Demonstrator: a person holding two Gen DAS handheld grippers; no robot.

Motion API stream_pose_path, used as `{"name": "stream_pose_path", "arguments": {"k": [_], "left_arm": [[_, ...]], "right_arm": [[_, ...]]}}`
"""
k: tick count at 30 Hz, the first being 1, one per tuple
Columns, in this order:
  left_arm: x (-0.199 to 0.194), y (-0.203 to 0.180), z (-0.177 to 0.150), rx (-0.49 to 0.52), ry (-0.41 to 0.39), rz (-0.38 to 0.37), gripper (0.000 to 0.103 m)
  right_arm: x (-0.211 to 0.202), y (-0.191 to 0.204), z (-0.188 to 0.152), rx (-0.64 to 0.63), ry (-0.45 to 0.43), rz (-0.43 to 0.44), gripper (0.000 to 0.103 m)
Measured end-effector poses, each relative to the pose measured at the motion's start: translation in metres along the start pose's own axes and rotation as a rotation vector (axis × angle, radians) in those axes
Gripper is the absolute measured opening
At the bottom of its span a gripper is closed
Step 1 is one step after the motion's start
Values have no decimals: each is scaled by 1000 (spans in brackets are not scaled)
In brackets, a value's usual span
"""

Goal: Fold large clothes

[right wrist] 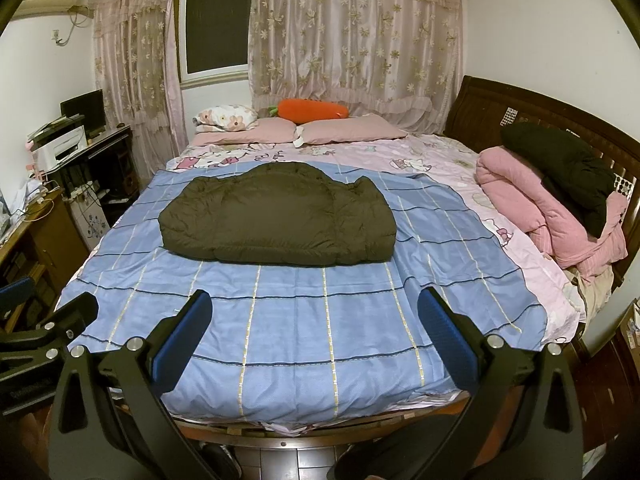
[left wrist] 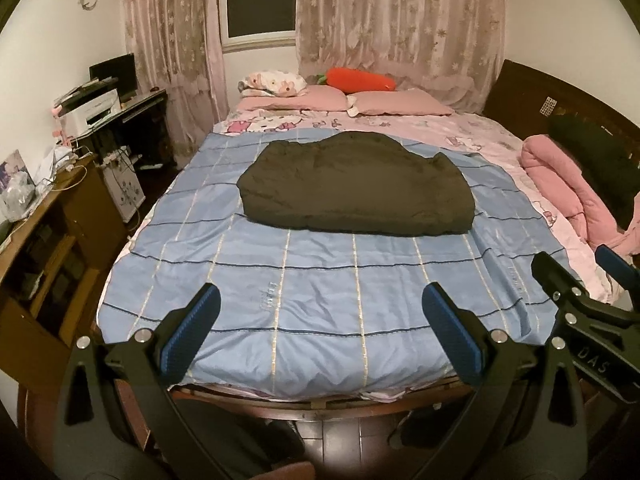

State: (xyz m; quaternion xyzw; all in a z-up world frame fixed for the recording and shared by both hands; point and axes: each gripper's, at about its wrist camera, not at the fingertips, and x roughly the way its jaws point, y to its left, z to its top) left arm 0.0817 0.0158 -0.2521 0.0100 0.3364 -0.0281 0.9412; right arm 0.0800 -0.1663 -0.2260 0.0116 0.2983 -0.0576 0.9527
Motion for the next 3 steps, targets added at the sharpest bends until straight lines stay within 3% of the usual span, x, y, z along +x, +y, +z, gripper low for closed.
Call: {"name": "stream_pose_path", "arguments": {"k": [3], "left_arm": [[2,0,0,7,1,10,101]], "right_arm": [[1,-3,-1,-3,2,1,102]]}}
